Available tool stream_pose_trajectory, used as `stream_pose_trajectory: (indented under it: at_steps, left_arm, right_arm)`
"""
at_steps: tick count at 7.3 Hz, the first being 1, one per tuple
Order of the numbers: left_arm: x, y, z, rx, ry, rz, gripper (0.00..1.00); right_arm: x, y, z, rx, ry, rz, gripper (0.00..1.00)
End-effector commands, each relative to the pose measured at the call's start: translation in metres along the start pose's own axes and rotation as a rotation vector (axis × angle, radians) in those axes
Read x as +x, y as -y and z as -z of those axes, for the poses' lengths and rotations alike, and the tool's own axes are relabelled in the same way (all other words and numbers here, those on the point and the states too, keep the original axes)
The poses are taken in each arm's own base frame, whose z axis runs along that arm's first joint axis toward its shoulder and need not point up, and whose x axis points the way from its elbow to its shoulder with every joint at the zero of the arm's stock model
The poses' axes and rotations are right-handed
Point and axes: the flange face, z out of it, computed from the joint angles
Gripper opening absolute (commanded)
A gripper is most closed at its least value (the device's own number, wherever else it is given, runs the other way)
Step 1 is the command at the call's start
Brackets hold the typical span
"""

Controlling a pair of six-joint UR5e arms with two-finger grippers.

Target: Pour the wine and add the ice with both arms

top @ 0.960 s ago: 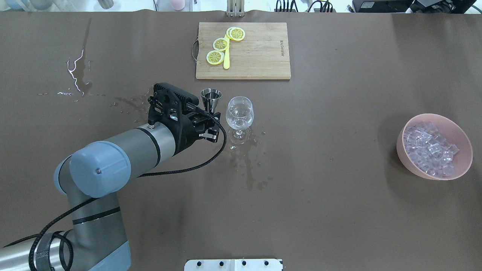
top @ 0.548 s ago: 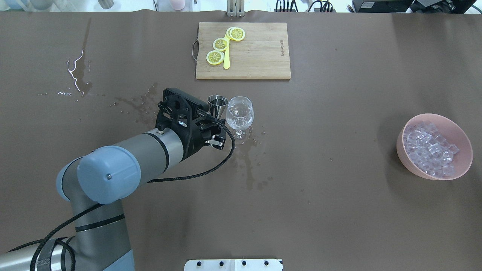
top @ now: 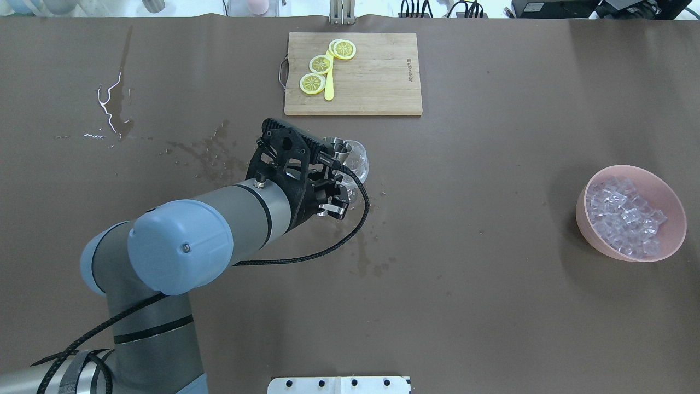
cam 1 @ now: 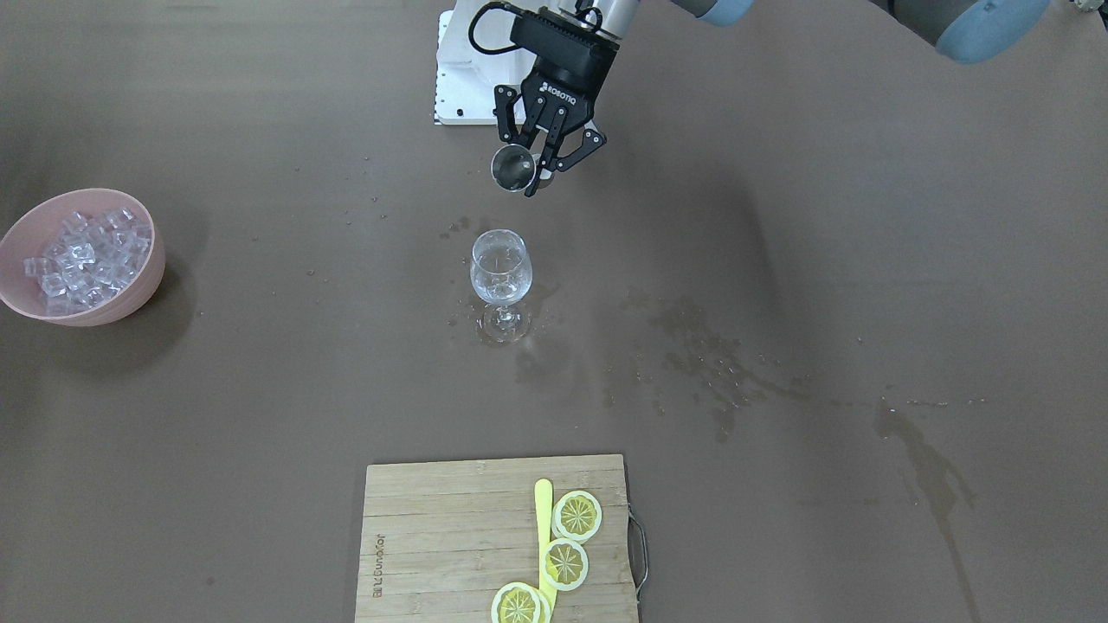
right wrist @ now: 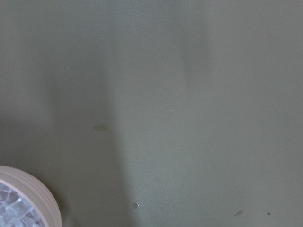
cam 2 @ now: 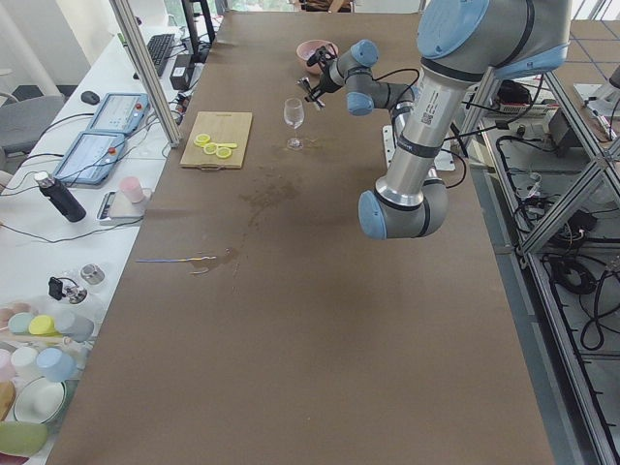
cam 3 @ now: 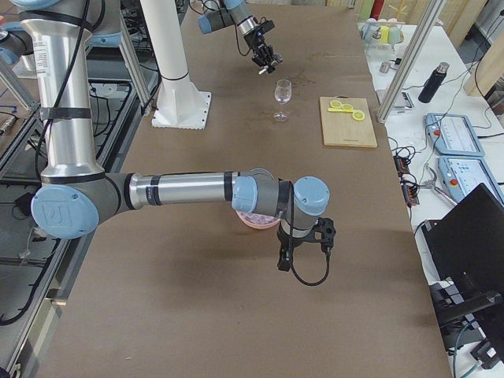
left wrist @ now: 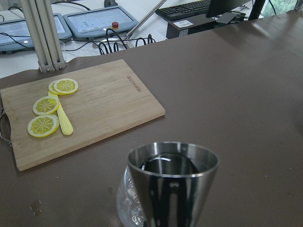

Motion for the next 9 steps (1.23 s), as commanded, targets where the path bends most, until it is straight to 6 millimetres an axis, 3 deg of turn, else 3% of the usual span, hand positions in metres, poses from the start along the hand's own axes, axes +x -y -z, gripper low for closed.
stream_pose_trajectory:
  at_steps: [1, 9]
  left_arm:
    - [0.009, 0.007, 0.001, -0.030, 0.012, -0.013, 0.00]
    - [-0.009, 0.017, -0.016, -0.102, 0.077, -0.054, 0.00]
  right_arm:
    - [0.002, 0.000, -0.002, -0.004, 0.000, -0.004, 1.00]
    - [0.003, 0.000, -0.003, -0.005, 0.000, -0.005, 1.00]
